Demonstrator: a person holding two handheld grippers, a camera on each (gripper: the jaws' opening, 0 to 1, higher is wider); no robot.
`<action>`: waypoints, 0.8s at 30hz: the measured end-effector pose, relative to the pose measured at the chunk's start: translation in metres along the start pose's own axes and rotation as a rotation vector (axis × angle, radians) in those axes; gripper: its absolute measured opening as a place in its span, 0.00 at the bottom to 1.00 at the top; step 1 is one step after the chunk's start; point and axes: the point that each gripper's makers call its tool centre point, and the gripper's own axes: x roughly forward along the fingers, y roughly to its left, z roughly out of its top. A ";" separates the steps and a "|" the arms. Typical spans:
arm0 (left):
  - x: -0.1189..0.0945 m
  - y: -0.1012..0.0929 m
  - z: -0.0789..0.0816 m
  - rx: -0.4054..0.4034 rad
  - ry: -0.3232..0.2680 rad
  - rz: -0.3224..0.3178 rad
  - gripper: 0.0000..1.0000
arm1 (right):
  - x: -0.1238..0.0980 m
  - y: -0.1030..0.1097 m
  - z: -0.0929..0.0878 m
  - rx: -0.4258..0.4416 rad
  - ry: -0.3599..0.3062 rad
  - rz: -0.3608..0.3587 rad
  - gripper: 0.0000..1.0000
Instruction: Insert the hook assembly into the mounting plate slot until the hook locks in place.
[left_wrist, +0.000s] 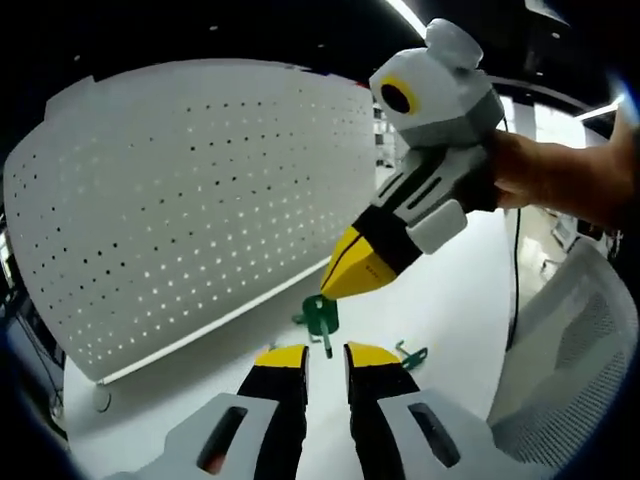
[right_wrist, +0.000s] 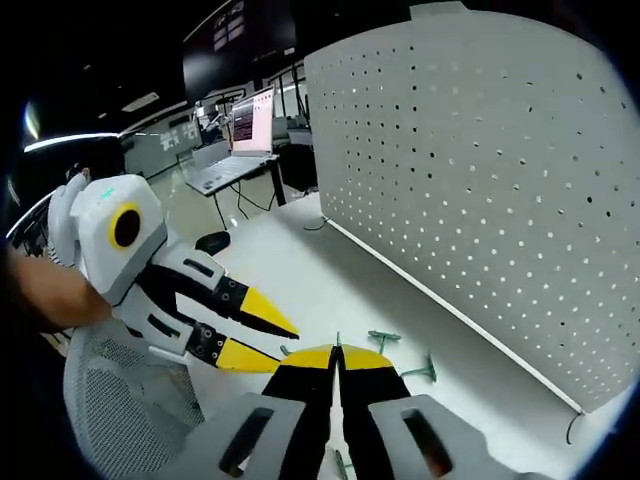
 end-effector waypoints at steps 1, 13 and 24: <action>0.000 0.000 0.000 0.005 0.001 0.002 0.12 | 0.000 0.000 0.000 0.002 0.000 0.000 0.00; -0.002 -0.001 0.003 0.009 -0.024 -0.002 0.03 | 0.000 -0.001 -0.002 0.013 -0.001 -0.001 0.00; -0.005 -0.003 0.006 -0.067 -0.047 -0.019 0.02 | 0.001 0.000 -0.002 0.026 -0.011 0.018 0.01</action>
